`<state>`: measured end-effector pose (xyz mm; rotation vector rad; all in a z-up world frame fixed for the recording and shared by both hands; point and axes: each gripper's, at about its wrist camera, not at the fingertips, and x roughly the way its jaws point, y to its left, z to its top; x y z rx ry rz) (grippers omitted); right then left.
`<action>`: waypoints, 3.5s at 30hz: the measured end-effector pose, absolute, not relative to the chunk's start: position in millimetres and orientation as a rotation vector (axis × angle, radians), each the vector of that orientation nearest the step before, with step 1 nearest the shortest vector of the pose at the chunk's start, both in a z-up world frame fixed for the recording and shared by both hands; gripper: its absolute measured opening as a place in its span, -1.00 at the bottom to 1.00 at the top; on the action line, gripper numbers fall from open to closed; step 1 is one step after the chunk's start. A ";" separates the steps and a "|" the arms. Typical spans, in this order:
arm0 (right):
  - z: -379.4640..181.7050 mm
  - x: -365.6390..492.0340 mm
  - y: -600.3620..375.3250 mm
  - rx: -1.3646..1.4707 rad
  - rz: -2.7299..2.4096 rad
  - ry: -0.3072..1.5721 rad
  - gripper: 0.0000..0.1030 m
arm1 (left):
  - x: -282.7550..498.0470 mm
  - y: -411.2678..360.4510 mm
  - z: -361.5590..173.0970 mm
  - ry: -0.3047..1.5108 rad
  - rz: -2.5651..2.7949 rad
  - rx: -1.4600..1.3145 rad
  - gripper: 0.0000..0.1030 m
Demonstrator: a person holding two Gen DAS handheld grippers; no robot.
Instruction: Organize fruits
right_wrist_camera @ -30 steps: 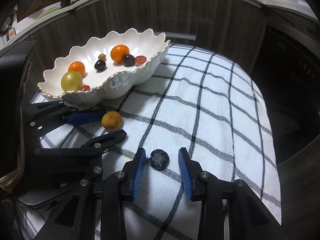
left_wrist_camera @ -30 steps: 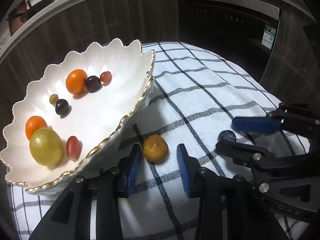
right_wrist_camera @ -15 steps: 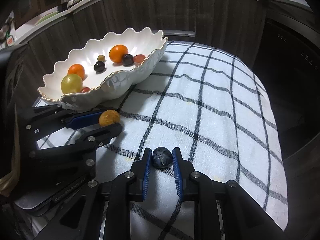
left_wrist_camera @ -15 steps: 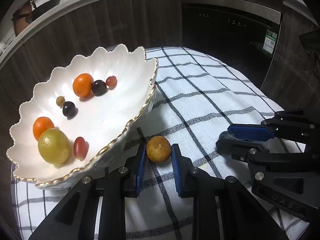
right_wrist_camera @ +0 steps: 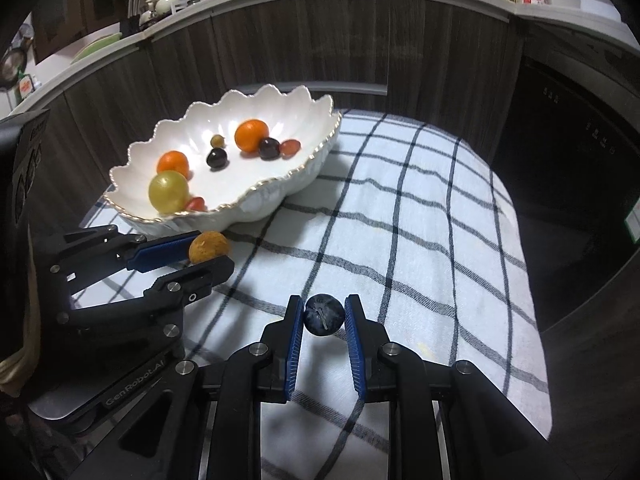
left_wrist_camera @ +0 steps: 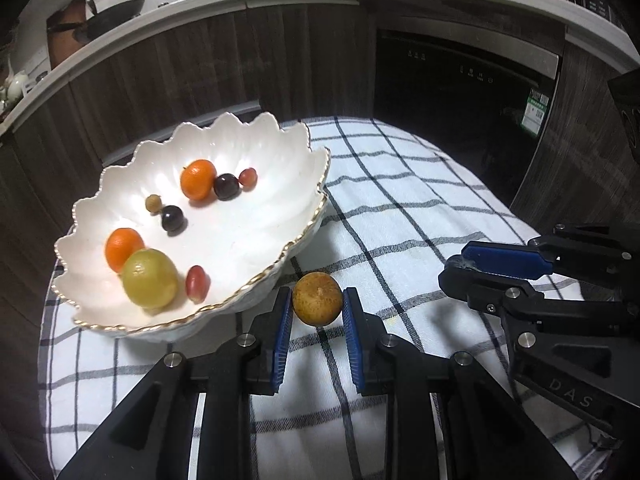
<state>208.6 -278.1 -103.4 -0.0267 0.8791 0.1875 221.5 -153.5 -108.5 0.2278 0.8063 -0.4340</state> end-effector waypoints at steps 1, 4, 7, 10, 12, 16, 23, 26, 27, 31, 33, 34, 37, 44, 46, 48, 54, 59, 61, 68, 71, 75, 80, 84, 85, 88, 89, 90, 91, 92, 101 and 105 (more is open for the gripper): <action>-99.7 206.5 -276.6 -0.029 0.188 0.873 -0.56 | 219.5 -151.6 -105.9 0.803 -0.432 0.224 -0.51; -90.7 200.4 -271.8 -0.036 0.190 0.857 -0.56 | 212.4 -144.6 -97.7 0.789 -0.422 0.213 -0.51; -83.3 194.9 -266.5 -0.041 0.194 0.845 -0.56 | 206.9 -137.3 -92.1 0.783 -0.410 0.204 -0.51; -76.0 191.3 -261.3 -0.045 0.199 0.834 -0.56 | 203.9 -130.3 -87.0 0.781 -0.397 0.189 -0.51; -70.5 189.5 -257.3 -0.051 0.201 0.823 -0.56 | 202.3 -124.7 -82.3 0.777 -0.388 0.178 -0.51; -60.1 188.4 -249.7 -0.064 0.208 0.802 -0.56 | 200.8 -112.9 -70.8 0.763 -0.371 0.154 -0.51; -39.1 196.2 -236.2 -0.080 0.223 0.757 -0.56 | 207.3 -89.8 -50.4 0.731 -0.333 0.119 -0.51; -31.1 202.1 -229.2 -0.089 0.232 0.741 -0.56 | 212.9 -81.2 -43.7 0.719 -0.316 0.111 -0.51; -28.7 204.2 -226.8 -0.092 0.235 0.736 -0.56 | 215.5 -77.9 -41.7 0.716 -0.309 0.106 -0.51; -19.8 214.6 -217.8 -0.100 0.243 0.712 -0.56 | 225.6 -67.7 -35.4 0.705 -0.286 0.096 -0.51; -16.2 220.1 -214.1 -0.103 0.245 0.702 -0.56 | 230.4 -63.0 -32.9 0.702 -0.277 0.089 -0.51; -14.2 223.7 -212.5 -0.103 0.247 0.697 -0.56 | 232.9 -61.0 -31.7 0.700 -0.272 0.087 -0.51; -8.4 233.3 -207.3 -0.106 0.250 0.682 -0.56 | 242.7 -54.6 -28.5 0.692 -0.258 0.082 -0.51; -2.0 256.5 -197.0 -0.111 0.258 0.662 -0.56 | 266.0 -44.2 -27.4 0.690 -0.232 0.068 -0.51; -2.2 262.3 -195.3 -0.111 0.259 0.661 -0.56 | 272.0 -42.5 -28.8 0.692 -0.227 0.066 -0.51; -3.6 269.6 -194.0 -0.110 0.260 0.664 -0.56 | 278.9 -40.8 -31.8 0.698 -0.220 0.064 -0.51; -13.5 288.5 -192.9 -0.116 0.256 0.691 -0.56 | 297.8 -39.0 -46.4 0.729 -0.205 0.057 -0.51; -26.2 304.1 -193.9 -0.122 0.242 0.725 -0.56 | 311.9 -39.4 -61.8 0.761 -0.196 0.053 -0.51; -30.2 308.7 -194.0 -0.121 0.238 0.737 -0.56 | 316.2 -39.7 -66.3 0.771 -0.193 0.052 -0.51; -40.4 319.8 -189.5 -0.135 0.244 0.757 -0.56 | 326.1 -36.3 -79.4 0.810 -0.180 0.041 -0.50; -42.2 321.5 -186.4 -0.148 0.244 0.756 -0.56 | 327.5 -35.0 -81.1 0.817 -0.181 0.039 -0.50; -42.2 322.4 -184.0 -0.156 0.252 0.752 -0.56 | 326.0 -33.5 -80.8 0.810 -0.169 0.036 -0.17; -40.9 320.9 -183.4 -0.162 0.249 0.747 -0.50 | 321.6 -30.3 -74.3 0.784 -0.156 0.031 0.07; -38.0 318.0 -187.6 -0.157 0.221 0.743 -0.05 | 318.5 -30.0 -69.2 0.771 -0.151 0.040 0.33; -36.8 317.2 -188.8 -0.153 0.217 0.739 0.07 | 317.0 -30.2 -67.4 0.767 -0.151 0.041 0.35; -32.4 314.0 -192.0 -0.142 0.209 0.728 0.24 | 313.1 -30.6 -62.9 0.757 -0.147 0.047 0.49; -30.8 312.9 -192.7 -0.139 0.206 0.725 0.27 | 311.9 -30.2 -61.4 0.755 -0.145 0.046 0.55; -29.9 312.2 -193.1 -0.138 0.206 0.724 0.28 | 310.5 -29.6 -59.7 0.752 -0.143 0.045 0.59; -28.1 310.6 -193.3 -0.138 0.204 0.720 0.31 | 309.1 -29.2 -58.1 0.750 -0.139 0.045 0.61; -26.5 309.1 -193.7 -0.138 0.201 0.717 0.35 | 307.5 -28.8 -56.0 0.746 -0.135 0.047 0.64; -11.6 291.5 -196.7 -0.125 0.184 0.692 0.38 | 288.7 -25.8 -39.1 0.725 -0.126 0.046 0.71; -6.2 282.4 -198.6 -0.112 0.178 0.683 0.38 | 278.5 -24.5 -31.6 0.713 -0.121 0.044 0.74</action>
